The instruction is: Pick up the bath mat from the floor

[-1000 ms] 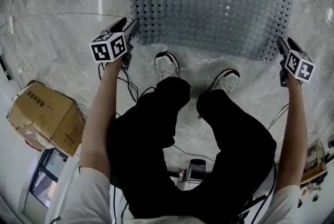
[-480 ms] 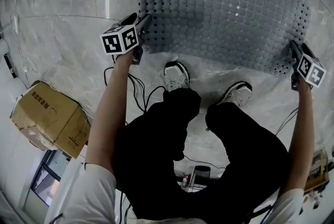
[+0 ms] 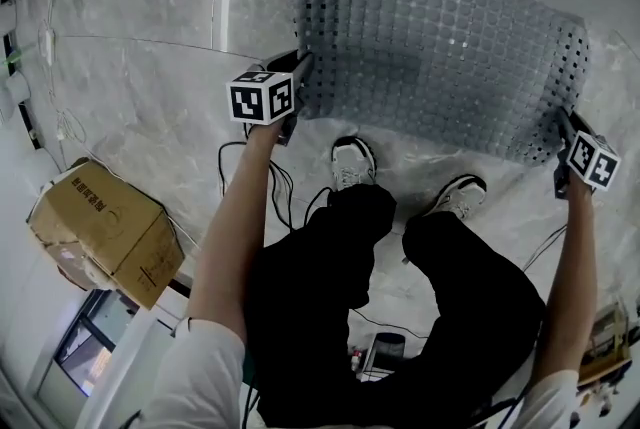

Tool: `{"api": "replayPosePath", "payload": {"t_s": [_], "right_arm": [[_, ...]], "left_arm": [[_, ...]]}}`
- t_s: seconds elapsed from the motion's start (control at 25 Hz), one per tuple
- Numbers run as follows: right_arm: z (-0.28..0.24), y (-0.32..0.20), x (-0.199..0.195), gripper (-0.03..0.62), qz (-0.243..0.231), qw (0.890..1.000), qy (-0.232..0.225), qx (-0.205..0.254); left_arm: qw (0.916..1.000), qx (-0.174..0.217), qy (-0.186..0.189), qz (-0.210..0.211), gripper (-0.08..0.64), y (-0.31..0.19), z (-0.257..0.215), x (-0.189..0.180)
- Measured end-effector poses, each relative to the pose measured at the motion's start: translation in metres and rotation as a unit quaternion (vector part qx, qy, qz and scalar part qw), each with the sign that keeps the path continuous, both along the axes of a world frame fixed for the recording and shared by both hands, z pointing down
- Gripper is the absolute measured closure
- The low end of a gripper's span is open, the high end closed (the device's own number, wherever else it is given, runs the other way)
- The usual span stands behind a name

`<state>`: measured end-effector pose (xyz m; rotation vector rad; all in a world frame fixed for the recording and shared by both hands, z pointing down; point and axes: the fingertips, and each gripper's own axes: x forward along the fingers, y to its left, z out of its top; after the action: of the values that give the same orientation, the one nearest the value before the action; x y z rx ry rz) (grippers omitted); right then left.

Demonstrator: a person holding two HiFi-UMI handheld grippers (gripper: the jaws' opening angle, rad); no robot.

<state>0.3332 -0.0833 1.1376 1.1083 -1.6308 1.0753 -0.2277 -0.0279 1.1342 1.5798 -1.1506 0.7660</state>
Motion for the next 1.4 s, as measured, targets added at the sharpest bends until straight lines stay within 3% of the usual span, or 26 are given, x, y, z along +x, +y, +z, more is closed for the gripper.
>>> {"api": "replayPosePath", "payload": {"t_s": [0.56,1.2,1.4], "right_arm": [[-0.136,0.04,-0.072,0.522,-0.087,0.995,-0.032,-0.031],[-0.254,0.093,-0.074,0.52,-0.099,0.994,-0.024,-0.048],[-0.276,0.104,-0.081,0.52,-0.102,0.993,-0.035,-0.049]], "left_arm": [[0.9977,-0.033,-0.004,0.059,0.476,0.025,-0.138,0.036],[0.9954,-0.046,0.013,0.083,0.48,0.064,-0.258,0.066],[0.9953,-0.06,0.038,0.066,0.486,0.079,-0.283,0.074]]}}
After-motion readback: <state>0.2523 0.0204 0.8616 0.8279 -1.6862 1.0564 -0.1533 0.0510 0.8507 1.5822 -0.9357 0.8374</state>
